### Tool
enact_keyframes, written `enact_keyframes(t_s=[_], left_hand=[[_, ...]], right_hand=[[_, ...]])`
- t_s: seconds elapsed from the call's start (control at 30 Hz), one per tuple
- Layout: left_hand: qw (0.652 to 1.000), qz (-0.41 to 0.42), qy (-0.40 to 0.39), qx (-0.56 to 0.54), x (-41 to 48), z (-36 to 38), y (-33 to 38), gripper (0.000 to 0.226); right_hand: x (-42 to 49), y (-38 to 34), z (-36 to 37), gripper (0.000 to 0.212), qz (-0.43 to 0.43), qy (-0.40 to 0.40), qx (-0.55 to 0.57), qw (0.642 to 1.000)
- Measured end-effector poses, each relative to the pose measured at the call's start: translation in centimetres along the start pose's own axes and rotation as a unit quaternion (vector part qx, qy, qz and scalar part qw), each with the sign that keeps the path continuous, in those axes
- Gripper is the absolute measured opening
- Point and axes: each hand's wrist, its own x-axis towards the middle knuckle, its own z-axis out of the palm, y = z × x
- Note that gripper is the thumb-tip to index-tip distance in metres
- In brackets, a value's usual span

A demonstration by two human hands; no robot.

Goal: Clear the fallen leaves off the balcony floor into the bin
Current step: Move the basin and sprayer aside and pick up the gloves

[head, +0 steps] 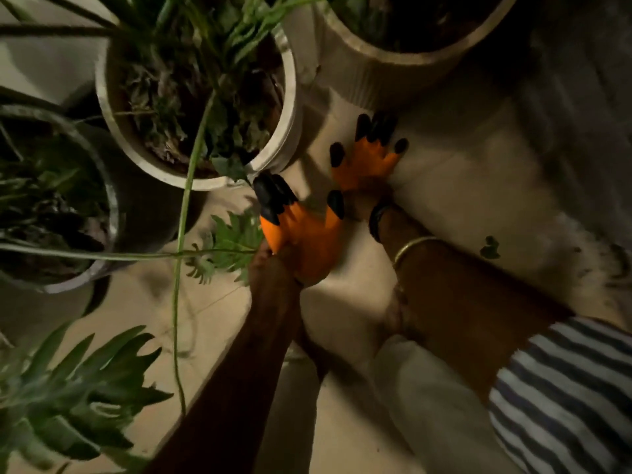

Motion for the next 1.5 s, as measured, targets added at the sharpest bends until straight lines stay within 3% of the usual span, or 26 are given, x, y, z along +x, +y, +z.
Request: enact_keyframes(t_s=[0.03, 0.1, 0.13, 0.2, 0.23, 0.27, 0.37, 0.47, 0.63, 0.7, 0.83, 1.03, 1.13, 1.33, 1.5], left_hand=[[1.0, 0.0, 0.01, 0.014, -0.3, 0.1, 0.2, 0.039], [0.999, -0.004, 0.024, 0.037, -1.6, 0.4, 0.7, 0.033], [0.998, -0.016, 0.038, 0.038, -2.6, 0.6, 1.2, 0.028], [0.997, -0.038, 0.058, 0.044, -4.7, 1.0, 2.4, 0.02], [0.996, -0.047, 0.057, 0.051, -6.2, 1.6, 3.4, 0.018], [0.996, -0.054, 0.047, 0.05, -7.8, 2.0, 4.4, 0.018], [0.999, -0.036, -0.002, 0.039, -12.9, 3.2, 8.0, 0.028], [0.999, -0.036, 0.028, 0.007, -19.1, 4.8, 12.7, 0.025], [0.998, -0.017, 0.004, -0.06, -30.4, 5.9, 19.4, 0.028], [0.992, -0.002, -0.003, -0.125, -35.6, 6.1, 21.6, 0.025], [0.972, 0.014, -0.035, -0.231, -45.4, 4.5, 24.0, 0.024], [0.916, 0.003, 0.023, -0.4, -55.2, -3.0, 24.1, 0.026], [0.878, 0.029, 0.053, -0.475, -58.8, -7.6, 23.1, 0.029], [0.785, 0.155, 0.061, -0.597, -64.5, -20.1, 20.2, 0.043], [0.753, 0.261, 0.1, -0.595, -68.2, -32.4, 16.5, 0.047]], right_hand=[[-0.7, 0.0, -0.6, 0.08, 0.003, -0.016, -0.027, 0.999], [-4.3, 0.2, -4.9, 0.078, 0.03, -0.055, 0.061, 0.996], [-6.3, -0.1, -7.6, 0.069, 0.064, -0.049, 0.155, 0.985], [-10.5, -0.1, -13.1, 0.027, 0.135, -0.061, 0.254, 0.956], [-12.2, -0.1, -15.9, 0.015, 0.162, -0.04, 0.292, 0.942], [-14.0, -0.5, -18.6, 0.017, 0.15, -0.016, 0.296, 0.943], [-18.3, -3.2, -26.6, 0.029, 0.09, 0.025, 0.354, 0.93], [-22.8, -5.8, -35.1, 0.039, 0.026, 0.063, 0.342, 0.937], [-31.1, -10.6, -47.5, 0.049, -0.253, 0.146, 0.223, 0.93], [-34.7, -12.5, -50.5, 0.042, -0.361, 0.122, 0.175, 0.908], [-42.1, -15.3, -53.2, 0.027, -0.511, 0.026, 0.129, 0.85], [-51.9, -18.2, -54.3, 0.032, -0.606, -0.034, 0.12, 0.785], [-57.1, -19.8, -53.0, 0.022, -0.661, -0.061, 0.085, 0.743], [-69.3, -23.8, -48.8, 0.031, -0.742, -0.157, -0.023, 0.651], [-80.0, -26.4, -46.4, 0.045, -0.77, -0.347, 0.015, 0.536]])
